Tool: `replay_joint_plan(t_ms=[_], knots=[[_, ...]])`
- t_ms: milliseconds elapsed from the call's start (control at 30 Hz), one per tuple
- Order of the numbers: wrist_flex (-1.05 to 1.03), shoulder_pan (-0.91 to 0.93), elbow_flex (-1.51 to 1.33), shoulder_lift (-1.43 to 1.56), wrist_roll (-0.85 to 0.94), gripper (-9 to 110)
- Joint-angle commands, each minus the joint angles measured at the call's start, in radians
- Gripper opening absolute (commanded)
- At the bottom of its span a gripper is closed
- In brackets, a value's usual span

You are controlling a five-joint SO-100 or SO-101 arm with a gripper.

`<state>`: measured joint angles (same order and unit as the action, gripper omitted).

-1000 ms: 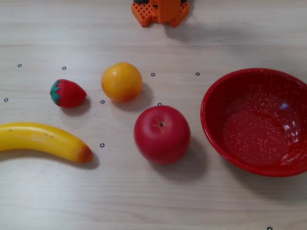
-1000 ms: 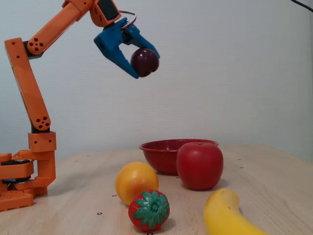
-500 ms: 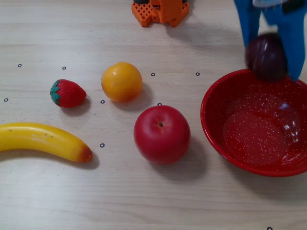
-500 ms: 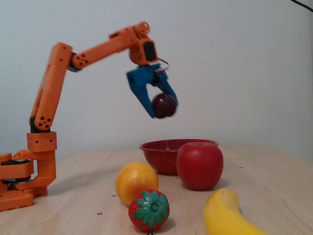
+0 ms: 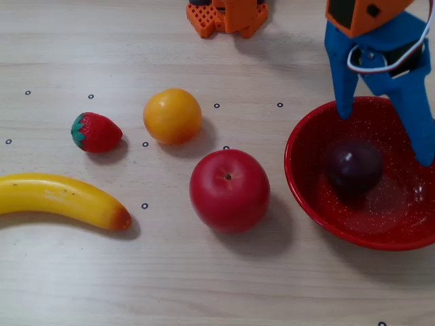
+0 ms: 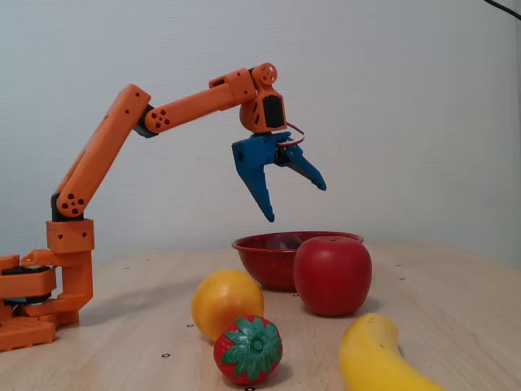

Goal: Put the plum in the red bowl.

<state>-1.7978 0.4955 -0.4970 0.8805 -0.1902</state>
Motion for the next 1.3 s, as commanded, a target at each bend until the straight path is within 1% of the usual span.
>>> replay_joint_plan(t_ms=[0,100,300,467,667,800,933,1100,1167,1267], knots=[[-0.149,-0.017,0.114,0.052,-0.003,56],[-0.149,-0.017,0.143,0.078,0.025,54],[-0.149,-0.044,0.236,0.196,0.040,27],[-0.149,-0.103,0.238,0.330,0.046,0],[-0.146,-0.215,0.089,0.502,0.058,0],[-0.081,-0.316,-0.104,0.650,0.080,0],[0.038,-0.425,-0.377,0.824,0.103,0],[0.288,-0.532,-0.870,1.106,0.057,0],[0.382,-0.555,-1.058,1.221,0.028,0],[0.460,-0.569,-1.269,1.371,0.005,0]])
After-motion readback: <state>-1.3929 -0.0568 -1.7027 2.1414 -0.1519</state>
